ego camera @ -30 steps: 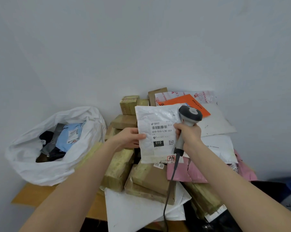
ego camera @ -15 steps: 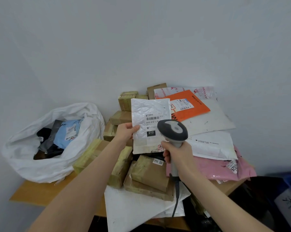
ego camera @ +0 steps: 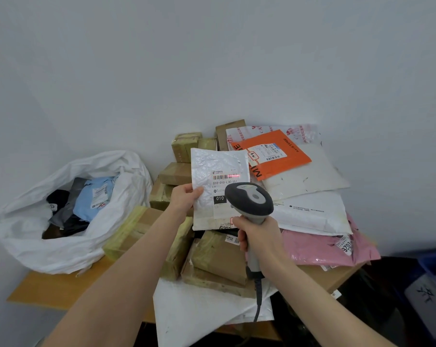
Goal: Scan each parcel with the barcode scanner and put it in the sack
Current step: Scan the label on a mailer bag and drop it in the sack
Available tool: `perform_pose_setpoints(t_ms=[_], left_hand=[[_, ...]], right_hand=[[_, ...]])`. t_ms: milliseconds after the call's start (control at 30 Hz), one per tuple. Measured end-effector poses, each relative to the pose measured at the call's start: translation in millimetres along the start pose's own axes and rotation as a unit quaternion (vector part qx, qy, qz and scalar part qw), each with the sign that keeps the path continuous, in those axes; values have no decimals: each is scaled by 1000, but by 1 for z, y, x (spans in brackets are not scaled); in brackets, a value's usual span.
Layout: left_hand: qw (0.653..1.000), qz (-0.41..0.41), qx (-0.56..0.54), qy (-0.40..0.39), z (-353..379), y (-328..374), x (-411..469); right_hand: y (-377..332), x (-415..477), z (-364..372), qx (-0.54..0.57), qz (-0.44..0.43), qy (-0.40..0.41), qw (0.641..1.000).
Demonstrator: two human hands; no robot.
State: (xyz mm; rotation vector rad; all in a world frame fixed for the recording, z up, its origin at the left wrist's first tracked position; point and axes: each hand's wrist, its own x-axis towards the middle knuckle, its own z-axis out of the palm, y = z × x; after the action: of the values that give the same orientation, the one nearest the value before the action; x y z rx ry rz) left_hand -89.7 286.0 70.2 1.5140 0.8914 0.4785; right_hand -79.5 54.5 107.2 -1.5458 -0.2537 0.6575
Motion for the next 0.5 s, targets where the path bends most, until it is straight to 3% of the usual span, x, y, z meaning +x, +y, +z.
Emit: perform_pose_setpoints(t_ms=[500], left_hand=[[1000,-21,2,12,0,-6,6]], right_hand=[[1,-3,-2,10,11,0,1000]])
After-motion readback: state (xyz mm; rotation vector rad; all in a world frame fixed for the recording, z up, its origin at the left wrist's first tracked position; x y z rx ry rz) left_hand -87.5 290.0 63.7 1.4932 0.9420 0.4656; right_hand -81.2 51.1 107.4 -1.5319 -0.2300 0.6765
